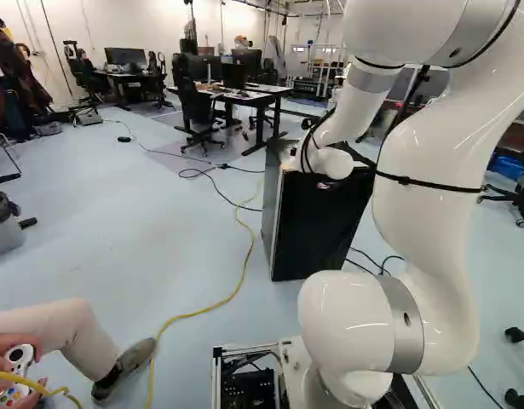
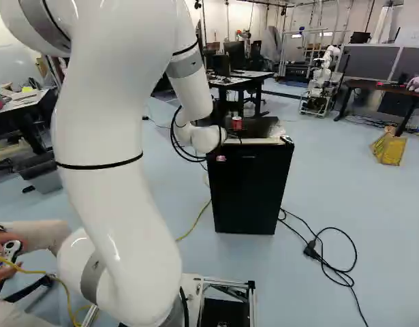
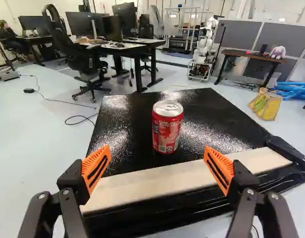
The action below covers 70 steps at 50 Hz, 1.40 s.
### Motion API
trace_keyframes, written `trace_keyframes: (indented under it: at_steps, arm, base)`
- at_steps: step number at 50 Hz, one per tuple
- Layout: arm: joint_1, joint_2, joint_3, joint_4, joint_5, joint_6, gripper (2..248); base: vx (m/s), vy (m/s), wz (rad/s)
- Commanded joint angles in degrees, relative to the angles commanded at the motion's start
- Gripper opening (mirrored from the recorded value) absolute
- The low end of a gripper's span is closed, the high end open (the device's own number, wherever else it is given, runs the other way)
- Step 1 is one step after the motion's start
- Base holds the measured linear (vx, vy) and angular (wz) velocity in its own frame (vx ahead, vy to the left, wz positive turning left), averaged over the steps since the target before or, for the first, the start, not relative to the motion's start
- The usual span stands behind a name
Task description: Grab a drink from the fridge
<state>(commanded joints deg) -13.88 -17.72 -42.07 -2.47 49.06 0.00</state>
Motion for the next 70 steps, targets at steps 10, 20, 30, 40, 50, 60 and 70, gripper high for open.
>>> trace_keyframes:
  at_steps: [10, 20, 30, 40, 50, 60, 70]
  arm:
    - [-0.44, -1.55, -1.87, 0.0, 0.18, 0.0, 247]
    - [-0.99, -3.12, -3.78, 0.0, 0.18, 0.0, 247]
    - [-1.38, -4.75, -5.8, 0.0, 0.18, 0.0, 247]
    - [-1.53, -6.44, -7.91, 0.0, 0.18, 0.0, 247]
    - [-1.65, -8.04, -9.95, 0.0, 0.18, 0.0, 247]
    - [-1.71, -8.52, -10.56, 0.0, 0.18, 0.0, 247]
    - [-1.71, -8.56, -10.61, 0.0, 0.18, 0.0, 231]
  base:
    - [0.0, 0.0, 0.0]
    - [0.0, 0.0, 0.0]
    - [0.0, 0.0, 0.0]
    - [0.0, 0.0, 0.0]
    - [0.0, 0.0, 0.0]
    - [0.0, 0.0, 0.0]
    - [0.0, 0.0, 0.0]
